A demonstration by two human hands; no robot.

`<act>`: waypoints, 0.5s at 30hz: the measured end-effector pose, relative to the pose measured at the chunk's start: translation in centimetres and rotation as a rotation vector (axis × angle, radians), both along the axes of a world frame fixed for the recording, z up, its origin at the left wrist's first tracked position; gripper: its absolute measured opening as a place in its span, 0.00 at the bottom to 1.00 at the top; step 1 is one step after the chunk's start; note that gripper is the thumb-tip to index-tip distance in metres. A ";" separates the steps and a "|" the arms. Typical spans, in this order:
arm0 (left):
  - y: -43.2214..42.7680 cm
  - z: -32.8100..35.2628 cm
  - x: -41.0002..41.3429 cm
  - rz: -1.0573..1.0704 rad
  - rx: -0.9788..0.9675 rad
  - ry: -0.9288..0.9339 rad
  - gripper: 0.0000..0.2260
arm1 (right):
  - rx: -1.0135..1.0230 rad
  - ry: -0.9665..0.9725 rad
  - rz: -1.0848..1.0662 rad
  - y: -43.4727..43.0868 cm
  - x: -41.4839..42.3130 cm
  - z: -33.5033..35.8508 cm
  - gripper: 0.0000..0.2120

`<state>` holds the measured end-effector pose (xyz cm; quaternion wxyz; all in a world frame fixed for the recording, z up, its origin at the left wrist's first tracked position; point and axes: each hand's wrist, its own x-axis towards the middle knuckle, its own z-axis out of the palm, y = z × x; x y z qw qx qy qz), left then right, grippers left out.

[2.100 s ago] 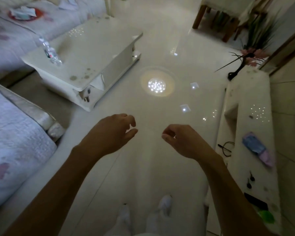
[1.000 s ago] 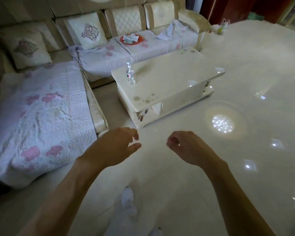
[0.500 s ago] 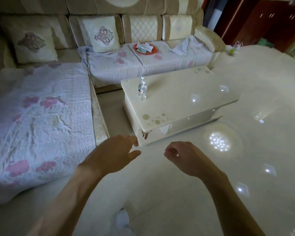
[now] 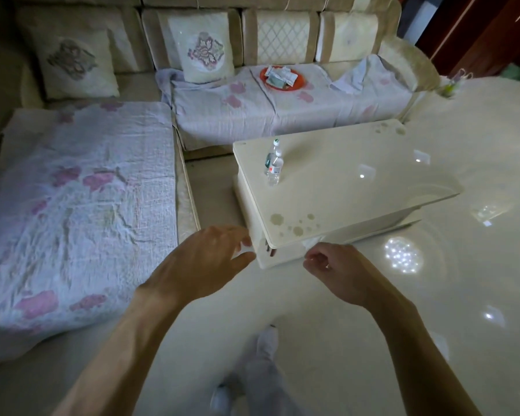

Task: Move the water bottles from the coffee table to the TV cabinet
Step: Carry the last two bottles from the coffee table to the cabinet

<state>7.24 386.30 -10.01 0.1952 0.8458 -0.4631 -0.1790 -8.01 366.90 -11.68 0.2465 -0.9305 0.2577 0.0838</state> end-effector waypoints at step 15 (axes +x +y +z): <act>-12.5 -0.5 12.6 0.093 0.224 -0.001 0.14 | 0.063 -0.027 0.098 -14.2 14.1 -2.5 0.09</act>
